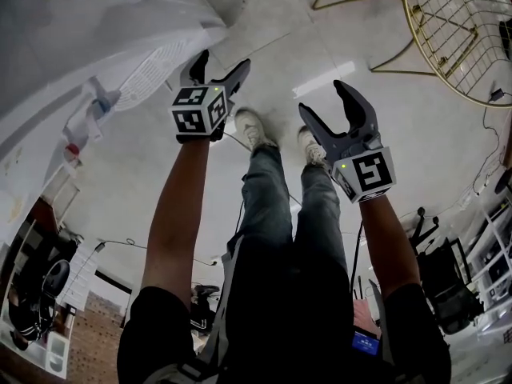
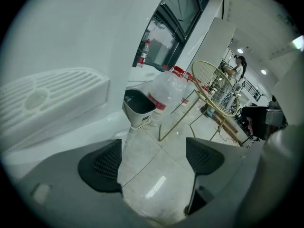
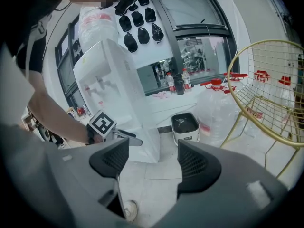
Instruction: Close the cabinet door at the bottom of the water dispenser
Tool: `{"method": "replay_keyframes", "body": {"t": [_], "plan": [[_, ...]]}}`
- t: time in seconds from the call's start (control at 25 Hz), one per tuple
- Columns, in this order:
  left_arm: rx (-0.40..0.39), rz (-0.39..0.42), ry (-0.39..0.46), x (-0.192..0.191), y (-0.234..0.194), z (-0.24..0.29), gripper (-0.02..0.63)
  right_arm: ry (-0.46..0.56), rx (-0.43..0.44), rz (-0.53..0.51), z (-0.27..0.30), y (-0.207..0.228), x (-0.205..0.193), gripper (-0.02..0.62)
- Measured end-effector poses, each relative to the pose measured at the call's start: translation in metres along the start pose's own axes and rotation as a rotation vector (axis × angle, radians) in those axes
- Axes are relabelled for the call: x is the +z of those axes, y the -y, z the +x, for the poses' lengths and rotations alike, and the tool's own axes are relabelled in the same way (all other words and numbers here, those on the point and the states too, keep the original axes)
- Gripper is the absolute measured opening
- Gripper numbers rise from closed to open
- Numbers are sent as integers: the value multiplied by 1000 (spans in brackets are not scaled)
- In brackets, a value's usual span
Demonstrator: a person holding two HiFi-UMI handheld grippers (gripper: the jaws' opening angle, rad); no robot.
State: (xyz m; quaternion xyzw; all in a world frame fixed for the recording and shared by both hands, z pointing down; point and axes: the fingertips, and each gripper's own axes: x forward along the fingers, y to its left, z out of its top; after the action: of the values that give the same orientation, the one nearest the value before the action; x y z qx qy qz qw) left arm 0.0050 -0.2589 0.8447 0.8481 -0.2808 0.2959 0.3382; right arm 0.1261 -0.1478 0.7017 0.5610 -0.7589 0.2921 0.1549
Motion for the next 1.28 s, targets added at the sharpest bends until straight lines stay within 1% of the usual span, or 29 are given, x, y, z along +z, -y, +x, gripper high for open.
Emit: {"method": "replay_keyframes", "body": {"t": [0.24,0.32,0.52,0.84,0.96,1.12,1.28], "plan": [[-3,10,-18,-1,-3,4,434,3,-9,6,-5,-2,-1,316],[2,10,-17,0,-6,6,434,-1,-13,-6,-8,1,-6,316],[19,12,-14,1,-13,12,436,7,-40,17,-8,8,-3,316],[28,25,-10,5,-15,18,440,5,-46,21,-9,9,-6,316],[18,29,-9,6,-10,17,440,-34,-47,2,-12,12,-14,314],[2,34,12,12,4,6,440,13,-35,-3,-14,10,-6,314],[-13,52,59,29,27,-20,443,25,-18,-10,-22,0,9,311]]}}
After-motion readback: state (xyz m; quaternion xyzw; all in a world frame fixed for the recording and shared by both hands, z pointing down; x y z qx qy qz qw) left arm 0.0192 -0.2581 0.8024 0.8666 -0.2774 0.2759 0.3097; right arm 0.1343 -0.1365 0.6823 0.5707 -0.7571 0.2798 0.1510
